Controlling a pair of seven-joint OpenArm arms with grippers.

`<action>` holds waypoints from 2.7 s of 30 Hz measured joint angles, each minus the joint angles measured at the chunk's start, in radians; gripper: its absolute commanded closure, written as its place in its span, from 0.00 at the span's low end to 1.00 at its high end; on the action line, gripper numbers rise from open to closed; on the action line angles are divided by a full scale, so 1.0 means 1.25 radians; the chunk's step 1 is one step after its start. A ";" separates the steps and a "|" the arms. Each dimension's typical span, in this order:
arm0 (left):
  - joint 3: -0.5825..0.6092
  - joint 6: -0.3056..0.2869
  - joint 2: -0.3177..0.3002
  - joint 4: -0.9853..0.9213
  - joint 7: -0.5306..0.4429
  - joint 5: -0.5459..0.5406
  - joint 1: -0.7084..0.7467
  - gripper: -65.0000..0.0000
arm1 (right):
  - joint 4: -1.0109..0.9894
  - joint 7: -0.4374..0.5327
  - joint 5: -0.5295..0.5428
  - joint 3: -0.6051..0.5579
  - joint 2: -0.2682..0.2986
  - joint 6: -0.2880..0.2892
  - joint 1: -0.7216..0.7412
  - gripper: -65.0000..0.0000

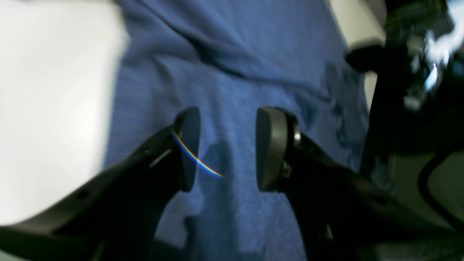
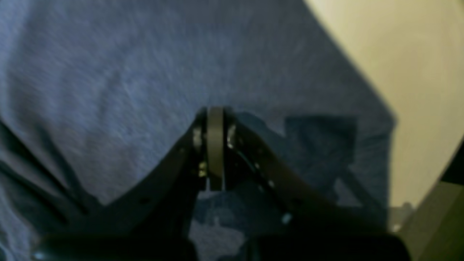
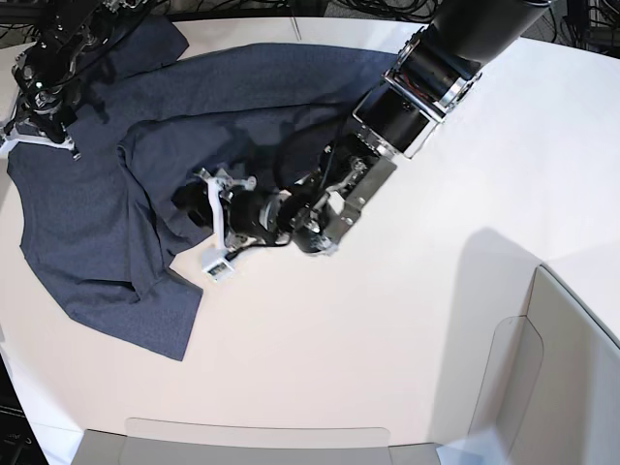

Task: Layout the t-shirt on the table in an organized manner, then fold the t-shirt properly
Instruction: 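Drag the grasped fabric with the left gripper toward the right gripper, then pull the fabric back out with the left gripper to spread the shirt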

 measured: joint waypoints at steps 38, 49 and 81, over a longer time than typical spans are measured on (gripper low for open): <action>0.033 0.001 0.044 -0.161 -0.145 0.143 -0.029 0.65 | -0.060 0.101 -0.008 -0.090 0.004 0.002 -0.056 1.00; 0.033 0.031 0.046 -0.229 -0.215 0.137 -0.031 0.65 | -0.057 0.103 -0.005 -0.090 0.004 0.005 -0.064 1.00; -0.341 0.130 -0.128 -0.168 -0.302 0.219 -0.090 1.00 | -0.057 0.103 -0.005 -0.093 0.006 0.005 -0.066 1.00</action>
